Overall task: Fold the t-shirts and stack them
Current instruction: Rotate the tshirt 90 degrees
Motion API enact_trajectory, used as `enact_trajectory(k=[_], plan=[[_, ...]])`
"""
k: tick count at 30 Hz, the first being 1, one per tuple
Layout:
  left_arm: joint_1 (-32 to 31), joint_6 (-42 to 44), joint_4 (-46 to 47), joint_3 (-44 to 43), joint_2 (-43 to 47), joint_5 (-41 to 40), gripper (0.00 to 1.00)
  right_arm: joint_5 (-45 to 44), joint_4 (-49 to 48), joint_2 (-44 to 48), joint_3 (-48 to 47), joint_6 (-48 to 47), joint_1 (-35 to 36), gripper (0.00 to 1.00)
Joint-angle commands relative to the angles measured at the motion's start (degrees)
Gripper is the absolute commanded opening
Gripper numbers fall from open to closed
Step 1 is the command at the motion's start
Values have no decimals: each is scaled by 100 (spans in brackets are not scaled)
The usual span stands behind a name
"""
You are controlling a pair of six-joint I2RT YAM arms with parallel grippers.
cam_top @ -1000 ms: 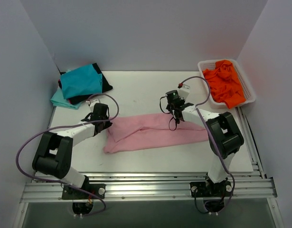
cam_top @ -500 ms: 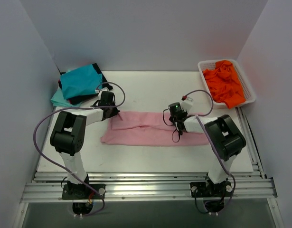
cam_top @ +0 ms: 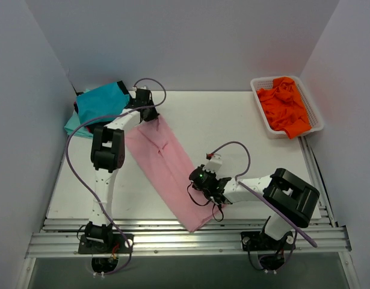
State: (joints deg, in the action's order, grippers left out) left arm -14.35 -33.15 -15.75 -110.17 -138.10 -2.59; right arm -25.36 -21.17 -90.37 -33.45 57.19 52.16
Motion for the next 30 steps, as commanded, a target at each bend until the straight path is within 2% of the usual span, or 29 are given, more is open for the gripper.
enact_trajectory(k=[1,3,5,7,8,11,12,13,14,15,16,17,18,19,20,24,27,28,30], plan=[[55,326,-239,-890,-392,791,2,-283,938,-297,41,679,680,0],[46,326,53,-1041,-498,1206,2,-399,1123,-472,-248,723,856,0],[-41,282,195,-1584,-708,1717,2,-513,1282,-569,-573,662,1050,1],[-164,422,-241,-2260,-954,1954,2,-496,1230,-622,-732,479,1225,1],[-330,493,-436,-3029,-1251,2225,2,-478,1238,-640,-924,417,1278,1],[-664,712,-824,-3930,-1570,2788,2,-679,1448,-579,-1328,144,1402,6],[-735,765,-746,-3916,-1527,2860,3,-793,1710,-526,-1435,91,1411,9],[-797,827,-676,-3829,-1440,2887,4,-925,1826,-447,-1523,21,1437,18],[-850,845,-562,-3662,-1117,2913,12,-1074,1931,-368,-1620,-110,1446,44],[-894,854,-161,-3113,-896,3026,19,-1346,2089,-176,-1803,-181,1446,60],[-894,784,70,-2785,-641,3088,33,-1505,2090,-78,-1892,-269,1446,77],[-877,740,315,-2121,-126,3124,64,-1794,2256,97,-1980,-505,1437,95],[-851,713,527,-1835,123,3168,80,-1910,2371,142,-2077,-594,1411,99],[-833,704,851,-1615,361,3133,95,-1989,2424,186,-2321,-673,1385,100],[-815,730,889,-1474,694,3072,94,-2077,2451,204,-2437,-778,1332,100],[-649,898,276,-1455,1065,2686,94,-2271,2294,178,-2903,-1341,911,100],[-473,836,693,-500,1741,2229,94,-2157,1900,-24,-3088,-1656,333,99],[-394,758,887,260,1969,2115,94,-2052,1810,-112,-3114,-1719,173,97],[-306,687,1370,968,2576,1675,94,-1903,1582,-419,-3229,-1868,-309,93]])
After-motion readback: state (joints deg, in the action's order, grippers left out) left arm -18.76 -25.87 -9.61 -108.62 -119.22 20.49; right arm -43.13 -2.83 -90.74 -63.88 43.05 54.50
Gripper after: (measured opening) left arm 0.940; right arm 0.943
